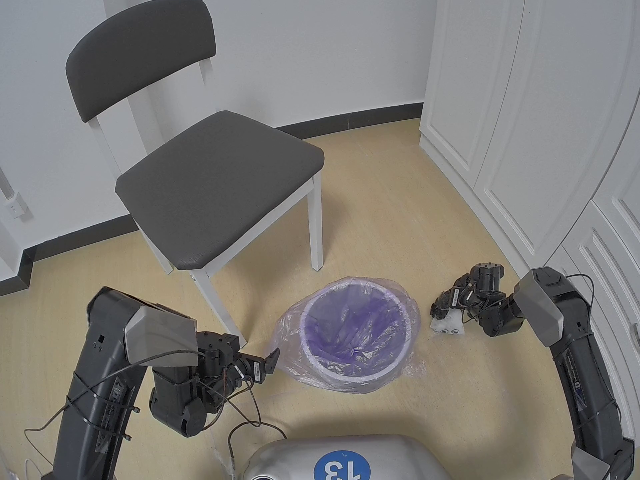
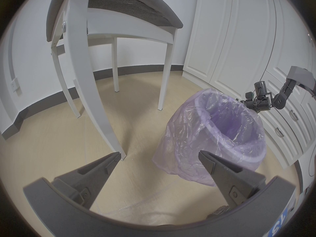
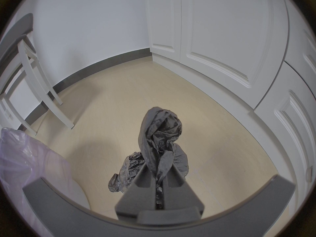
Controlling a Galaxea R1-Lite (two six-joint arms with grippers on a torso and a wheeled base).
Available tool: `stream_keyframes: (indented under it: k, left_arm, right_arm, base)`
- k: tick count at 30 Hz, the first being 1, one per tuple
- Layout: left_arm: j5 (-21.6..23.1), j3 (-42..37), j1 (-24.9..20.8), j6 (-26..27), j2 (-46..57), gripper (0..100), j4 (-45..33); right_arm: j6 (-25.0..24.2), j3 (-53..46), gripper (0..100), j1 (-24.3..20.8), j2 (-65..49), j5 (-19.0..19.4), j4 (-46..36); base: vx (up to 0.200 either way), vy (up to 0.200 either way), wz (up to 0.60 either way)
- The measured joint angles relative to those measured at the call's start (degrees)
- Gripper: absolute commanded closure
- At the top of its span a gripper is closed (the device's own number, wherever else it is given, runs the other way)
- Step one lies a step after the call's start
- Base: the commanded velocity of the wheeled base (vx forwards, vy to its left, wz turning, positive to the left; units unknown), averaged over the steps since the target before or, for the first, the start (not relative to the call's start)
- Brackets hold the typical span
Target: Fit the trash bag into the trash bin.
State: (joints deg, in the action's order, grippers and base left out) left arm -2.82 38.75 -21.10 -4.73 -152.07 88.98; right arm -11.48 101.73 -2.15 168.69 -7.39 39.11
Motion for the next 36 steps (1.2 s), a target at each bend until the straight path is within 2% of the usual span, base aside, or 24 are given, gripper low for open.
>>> stream_keyframes:
  k: [11, 20, 27, 36]
  left_arm:
    - [0.02, 0.07, 0.02, -0.73, 0.00, 0, 0.00]
    - [-0.02, 0.11, 0.00, -0.68, 0.00, 0, 0.00]
    - [-0.02, 0.07, 0.00, -0.74, 0.00, 0, 0.00]
    - [-0.07, 0.09, 0.00, -0.66, 0.00, 0, 0.00]
  right_arm:
    - [-3.13, -2.51, 100, -0.74, -5.79, -1.32, 4.11]
    - [-3.05, -15.59, 100, -2.82, -18.29, -1.04, 12.92]
    - [-2.91, -26.19, 100, -9.84, -27.78, -1.32, 22.55]
    - [-2.83, -36.11, 100, -20.94, -35.34, -1.80, 28.77]
  base:
    - [0.000, 0.000, 0.00]
    - [0.000, 0.000, 0.00]
    - [0.000, 0.000, 0.00]
    - [0.000, 0.000, 0.00]
